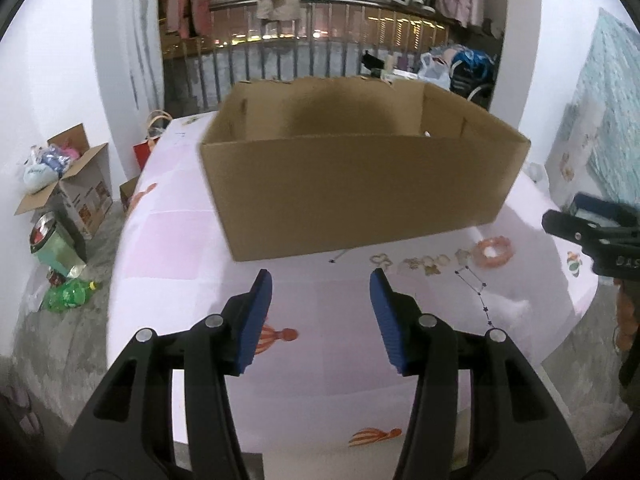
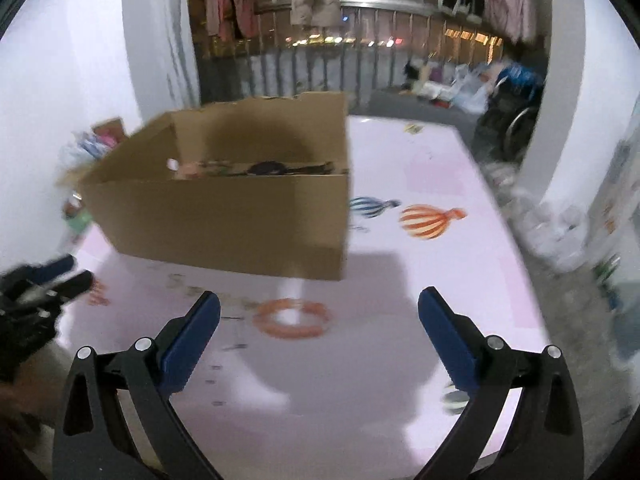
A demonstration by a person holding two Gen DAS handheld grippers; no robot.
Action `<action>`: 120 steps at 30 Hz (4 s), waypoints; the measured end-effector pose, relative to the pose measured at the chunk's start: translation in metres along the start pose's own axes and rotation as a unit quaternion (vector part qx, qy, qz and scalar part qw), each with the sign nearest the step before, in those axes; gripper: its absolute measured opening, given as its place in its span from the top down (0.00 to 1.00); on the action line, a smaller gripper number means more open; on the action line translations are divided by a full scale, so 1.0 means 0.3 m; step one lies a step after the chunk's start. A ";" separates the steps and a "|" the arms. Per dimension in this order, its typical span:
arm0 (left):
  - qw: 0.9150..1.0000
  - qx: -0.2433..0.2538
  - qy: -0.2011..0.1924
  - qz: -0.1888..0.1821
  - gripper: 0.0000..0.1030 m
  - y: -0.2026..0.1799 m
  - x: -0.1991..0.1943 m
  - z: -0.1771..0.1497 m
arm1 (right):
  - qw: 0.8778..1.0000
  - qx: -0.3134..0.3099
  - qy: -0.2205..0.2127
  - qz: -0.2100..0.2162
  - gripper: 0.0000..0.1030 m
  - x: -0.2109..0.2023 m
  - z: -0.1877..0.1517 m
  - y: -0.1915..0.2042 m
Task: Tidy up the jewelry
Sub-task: 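Move the right gripper toward the pink bracelet while the left approaches the gold charms, then position the left gripper over the gold clover charm while the right gripper moves to the silver charms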
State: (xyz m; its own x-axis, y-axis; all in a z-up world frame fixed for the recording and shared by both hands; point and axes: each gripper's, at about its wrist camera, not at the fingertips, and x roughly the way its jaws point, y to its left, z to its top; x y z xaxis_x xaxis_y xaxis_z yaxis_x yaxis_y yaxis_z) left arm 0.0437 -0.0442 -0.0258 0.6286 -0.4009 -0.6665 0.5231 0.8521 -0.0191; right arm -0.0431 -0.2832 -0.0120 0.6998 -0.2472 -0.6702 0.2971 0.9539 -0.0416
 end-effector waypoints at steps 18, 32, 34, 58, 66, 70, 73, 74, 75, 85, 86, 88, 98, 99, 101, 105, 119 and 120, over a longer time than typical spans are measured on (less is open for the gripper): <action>0.997 0.063 0.030 -0.010 0.70 -0.090 0.130 -0.001 | 0.996 -0.026 -0.030 0.080 0.11 0.009 -0.037 0.014; 0.995 0.085 0.048 -0.026 0.88 -0.132 0.196 0.009 | 0.986 -0.115 0.042 0.111 0.66 0.147 -0.050 0.135; 0.995 0.083 0.049 -0.030 0.89 -0.133 0.201 0.011 | 0.985 -0.125 0.058 0.101 0.71 0.172 -0.059 0.141; 0.990 0.104 0.073 -0.058 0.88 -0.134 0.260 0.036 | 0.992 -0.017 0.056 0.110 0.77 0.153 -0.011 0.036; 0.990 0.110 0.075 -0.049 0.87 -0.159 0.286 0.059 | 0.991 -0.014 0.053 0.123 0.77 0.166 -0.011 0.047; 0.990 0.105 0.077 -0.048 0.87 -0.165 0.298 0.068 | 0.990 -0.016 0.053 0.127 0.77 0.171 -0.015 0.052; 0.991 0.099 0.078 -0.048 0.87 -0.155 0.290 0.052 | 0.990 -0.013 0.052 0.130 0.77 0.171 -0.016 0.053; 0.991 0.099 0.077 -0.048 0.87 -0.149 0.289 0.050 | 0.990 -0.012 0.052 0.131 0.77 0.172 -0.015 0.053; 0.991 0.101 0.077 -0.047 0.87 -0.148 0.288 0.049 | 0.990 -0.011 0.052 0.132 0.77 0.172 -0.015 0.052; 0.988 0.122 0.081 -0.051 0.95 -0.154 0.273 0.040 | 0.989 -0.007 0.046 0.138 0.77 0.155 -0.022 0.051; 0.988 0.120 0.083 -0.053 0.95 -0.151 0.271 0.039 | 0.989 -0.007 0.045 0.138 0.77 0.152 -0.023 0.052; 0.988 0.118 0.086 -0.055 0.95 -0.145 0.265 0.035 | 0.989 -0.008 0.044 0.138 0.77 0.146 -0.023 0.053; 0.989 0.091 0.109 -0.045 0.95 -0.066 0.180 -0.029 | 0.989 -0.017 0.042 0.141 0.77 0.124 -0.025 0.077; 0.989 0.086 0.111 -0.044 0.95 -0.058 0.170 -0.036 | 0.989 -0.018 0.043 0.142 0.77 0.124 -0.025 0.081; 0.990 0.073 0.116 -0.039 0.95 -0.042 0.151 -0.050 | 0.988 -0.019 0.045 0.145 0.77 0.124 -0.028 0.091; 0.991 0.066 0.113 -0.025 0.95 -0.046 0.122 -0.084 | 0.985 -0.010 0.058 0.159 0.70 0.135 -0.037 0.118; 0.992 0.007 0.106 -0.071 0.80 0.024 0.090 -0.093 | 0.974 0.066 0.100 0.194 0.22 0.168 -0.081 0.105; 0.991 0.002 0.106 -0.078 0.80 0.028 0.092 -0.090 | 0.972 0.070 0.100 0.198 0.18 0.167 -0.082 0.101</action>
State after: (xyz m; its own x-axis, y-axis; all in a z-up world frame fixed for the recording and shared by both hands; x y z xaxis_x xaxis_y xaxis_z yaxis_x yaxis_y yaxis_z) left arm 0.0498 -0.0389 -0.0645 0.4052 -0.4474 -0.7973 0.6075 0.7834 -0.1309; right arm -0.0150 -0.2624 -0.0652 0.6408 0.1872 -0.7445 0.1251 0.9314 0.3418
